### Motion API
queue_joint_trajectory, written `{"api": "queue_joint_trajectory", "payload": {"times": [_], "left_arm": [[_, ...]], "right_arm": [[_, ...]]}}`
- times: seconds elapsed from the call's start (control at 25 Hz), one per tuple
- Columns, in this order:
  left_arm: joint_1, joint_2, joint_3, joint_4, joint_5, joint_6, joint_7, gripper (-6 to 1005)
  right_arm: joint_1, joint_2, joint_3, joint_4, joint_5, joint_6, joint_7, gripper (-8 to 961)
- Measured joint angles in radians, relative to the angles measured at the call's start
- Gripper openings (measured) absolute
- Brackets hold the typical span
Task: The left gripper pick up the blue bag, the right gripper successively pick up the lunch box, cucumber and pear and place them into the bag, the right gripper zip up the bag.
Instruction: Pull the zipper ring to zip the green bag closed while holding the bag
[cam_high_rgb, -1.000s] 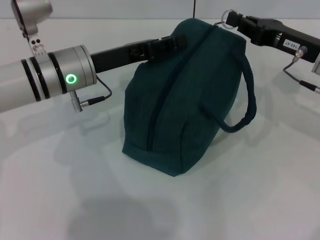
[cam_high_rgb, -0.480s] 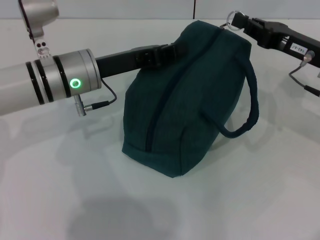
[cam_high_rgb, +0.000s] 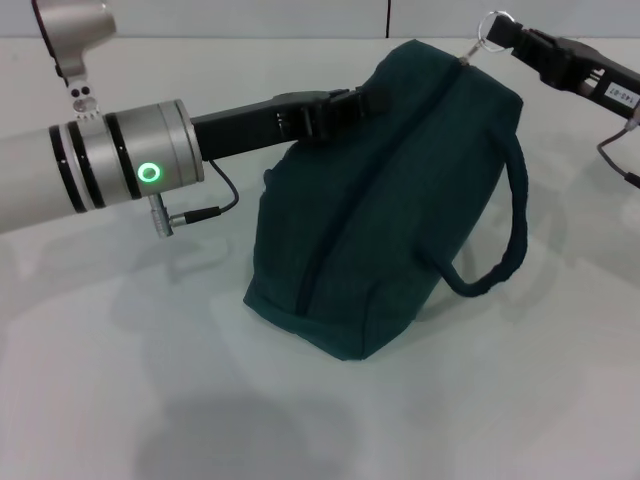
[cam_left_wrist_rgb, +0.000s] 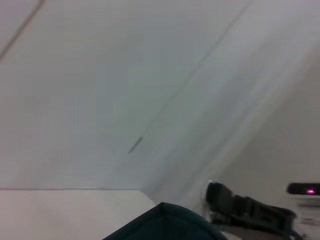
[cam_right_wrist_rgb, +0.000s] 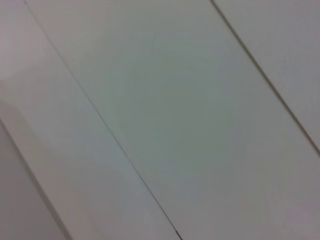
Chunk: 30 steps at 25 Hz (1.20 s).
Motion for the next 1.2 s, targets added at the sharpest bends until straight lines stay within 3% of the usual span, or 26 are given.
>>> {"api": "queue_joint_trajectory", "payload": {"times": [0.56, 1.2], "left_arm": [[0.024, 0.0, 0.027, 0.0, -0.017, 0.099, 0.105, 65], [0.051, 0.001, 0.028, 0.0, -0.073, 0.189, 0.197, 77]], "right_arm": [[-0.029, -0.008, 0.012, 0.051, 0.049, -0.043, 0.033, 105], [-0.034, -0.01, 0.0, 0.08, 0.031, 0.006, 0.031, 118]]}}
